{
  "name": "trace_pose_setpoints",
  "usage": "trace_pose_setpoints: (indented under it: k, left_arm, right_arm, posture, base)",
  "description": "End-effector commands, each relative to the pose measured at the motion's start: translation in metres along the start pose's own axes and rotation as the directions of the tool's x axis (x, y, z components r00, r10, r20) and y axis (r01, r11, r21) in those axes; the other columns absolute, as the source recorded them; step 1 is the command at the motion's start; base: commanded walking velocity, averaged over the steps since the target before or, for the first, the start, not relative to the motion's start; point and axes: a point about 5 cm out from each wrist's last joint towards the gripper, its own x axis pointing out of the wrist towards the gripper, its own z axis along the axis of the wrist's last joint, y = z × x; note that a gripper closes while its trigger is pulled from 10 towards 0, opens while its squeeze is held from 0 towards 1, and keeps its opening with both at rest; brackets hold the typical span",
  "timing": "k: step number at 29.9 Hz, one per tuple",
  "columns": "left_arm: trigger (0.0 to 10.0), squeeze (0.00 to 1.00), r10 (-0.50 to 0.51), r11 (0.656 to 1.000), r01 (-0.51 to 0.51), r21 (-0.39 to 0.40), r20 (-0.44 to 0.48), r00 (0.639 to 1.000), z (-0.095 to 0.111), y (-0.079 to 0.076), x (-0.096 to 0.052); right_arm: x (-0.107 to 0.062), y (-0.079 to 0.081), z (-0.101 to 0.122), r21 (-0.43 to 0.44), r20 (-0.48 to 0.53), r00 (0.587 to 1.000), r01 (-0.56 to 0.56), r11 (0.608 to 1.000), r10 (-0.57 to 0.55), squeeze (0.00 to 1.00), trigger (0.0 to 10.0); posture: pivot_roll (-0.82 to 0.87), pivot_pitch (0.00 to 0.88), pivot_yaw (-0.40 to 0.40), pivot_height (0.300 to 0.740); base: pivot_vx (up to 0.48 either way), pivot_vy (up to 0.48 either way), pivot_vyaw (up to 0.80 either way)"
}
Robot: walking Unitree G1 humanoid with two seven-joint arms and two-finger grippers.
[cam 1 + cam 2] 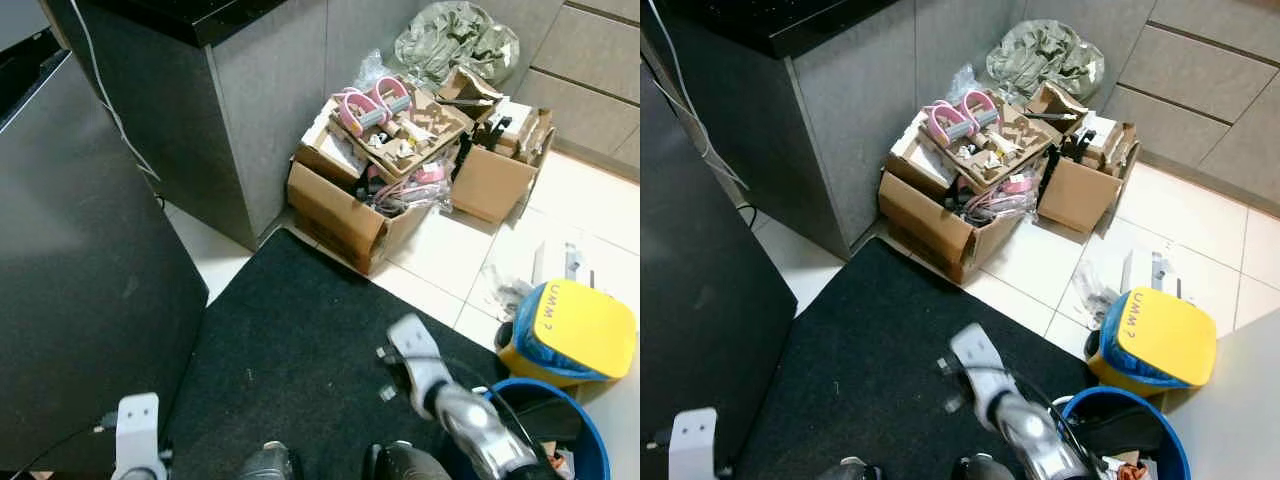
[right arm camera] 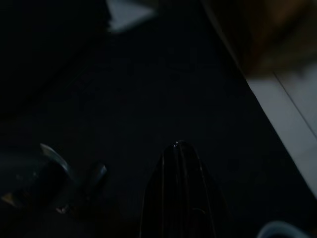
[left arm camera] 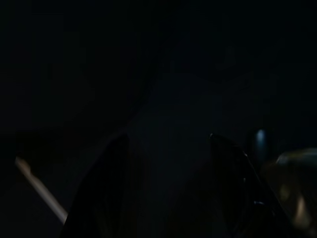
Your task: Restocking fridge
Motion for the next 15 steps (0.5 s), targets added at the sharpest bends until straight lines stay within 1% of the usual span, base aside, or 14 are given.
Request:
trace_pose_setpoints:
  k: [1, 2, 3, 4, 6, 7, 8, 9, 10, 11, 14, 15]
  left_arm:
    - [10.0, 0.0, -0.022, 1.0, 0.022, -0.012, 0.017, 1.0, 0.003, -0.007, 0.0]
    - [10.0, 0.0, -0.022, 1.0, 0.022, -0.012, 0.017, 1.0, 0.003, -0.007, 0.0]
    - [10.0, 0.0, -0.032, 0.999, 0.032, -0.007, 0.027, 0.999, 0.005, -0.011, 0.001]
    - [10.0, 0.0, -0.046, 0.999, 0.046, 0.001, 0.037, 0.998, 0.007, -0.017, 0.001]
    - [10.0, 0.0, -0.073, 0.997, 0.072, 0.013, 0.048, 0.996, 0.007, -0.028, -0.001]
    - [10.0, 0.0, -0.073, 0.997, 0.072, 0.013, 0.048, 0.996, 0.007, -0.028, -0.001]
    - [10.0, 0.0, -0.087, 0.996, 0.086, 0.025, 0.058, 0.994, 0.008, -0.034, -0.001]
    - [10.0, 0.0, -0.087, 0.996, 0.086, 0.025, 0.058, 0.994, 0.008, -0.034, -0.001]
    - [10.0, 0.0, -0.118, 0.993, 0.116, 0.036, 0.069, 0.991, 0.009, -0.043, -0.003]
    - [10.0, 0.0, -0.125, 0.992, 0.123, 0.039, 0.074, 0.989, 0.009, -0.045, -0.004]
    - [10.0, 0.0, -0.128, 0.991, 0.125, 0.04, 0.076, 0.989, 0.01, -0.046, -0.004]
    - [10.0, 0.0, -0.136, 0.99, 0.133, 0.045, 0.075, 0.988, 0.009, -0.048, -0.004]
  right_arm:
    - [-0.004, -0.006, -0.011, 0.056, -0.013, 0.997, 0.073, 0.996, -0.072, 0.0, 10.0]
    - [-0.004, -0.006, -0.011, 0.056, -0.013, 0.997, 0.073, 0.996, -0.072, 0.0, 10.0]
    - [-0.006, -0.008, -0.017, 0.056, -0.031, 0.994, 0.108, 0.993, -0.107, 0.0, 10.0]
    - [-0.008, -0.011, -0.026, 0.045, -0.072, 0.987, 0.15, 0.988, -0.146, 0.0, 10.0]
    - [-0.013, -0.014, -0.042, 0.005, -0.123, 0.973, 0.199, 0.98, -0.196, 0.0, 10.0]
    - [-0.013, -0.014, -0.042, 0.005, -0.123, 0.973, 0.199, 0.98, -0.196, 0.0, 10.0]
    - [-0.017, -0.014, -0.053, -0.05, -0.165, 0.96, 0.219, 0.975, -0.224, 0.0, 10.0]
    - [-0.017, -0.014, -0.053, -0.05, -0.165, 0.96, 0.219, 0.975, -0.224, 0.0, 10.0]
    - [-0.027, -0.012, -0.075, -0.1, -0.232, 0.941, 0.23, 0.968, -0.247, 0.0, 10.0]
    - [-0.031, -0.01, -0.085, -0.12, -0.264, 0.931, 0.226, 0.967, -0.251, 0.0, 10.0]
    - [-0.034, -0.009, -0.09, -0.126, -0.28, 0.926, 0.224, 0.966, -0.251, 0.0, 10.0]
    - [-0.04, -0.006, -0.101, -0.141, -0.322, 0.913, 0.218, 0.966, -0.253, 0.0, 10.0]
  posture:
    - [-0.04, 0.198, -0.036, 0.74]
    - [-0.04, 0.198, -0.036, 0.74]
    - [-0.05, 0.197, -0.034, 0.74]
    - [-0.05, 0.196, -0.033, 0.74]
    - [-0.05, 0.194, -0.034, 0.74]
    - [-0.05, 0.194, -0.034, 0.74]
    - [-0.05, 0.19, -0.034, 0.74]
    - [-0.05, 0.19, -0.034, 0.74]
    - [-0.06, 0.186, -0.034, 0.74]
    - [-0.06, 0.185, -0.034, 0.74]
    - [-0.06, 0.185, -0.034, 0.74]
    - [-0.06, 0.183, -0.033, 0.74]
  base:
    - [0.0, 0.0, 0.0]
    - [0.0, 0.0, 0.0]
    - [0.0, 0.0, 0.0]
    - [0.0, 0.0, 0.0]
    - [0.0, 0.0, 0.8]
    - [0.0, 0.0, 0.8]
    - [0.0, 0.0, 0.8]
    - [0.0, 0.0, 0.8]
    - [0.0, 0.0, 0.8]
    - [0.0, 0.0, 0.8]
    - [0.0, 0.0, 0.8]
    - [0.0, 0.0, 0.8]
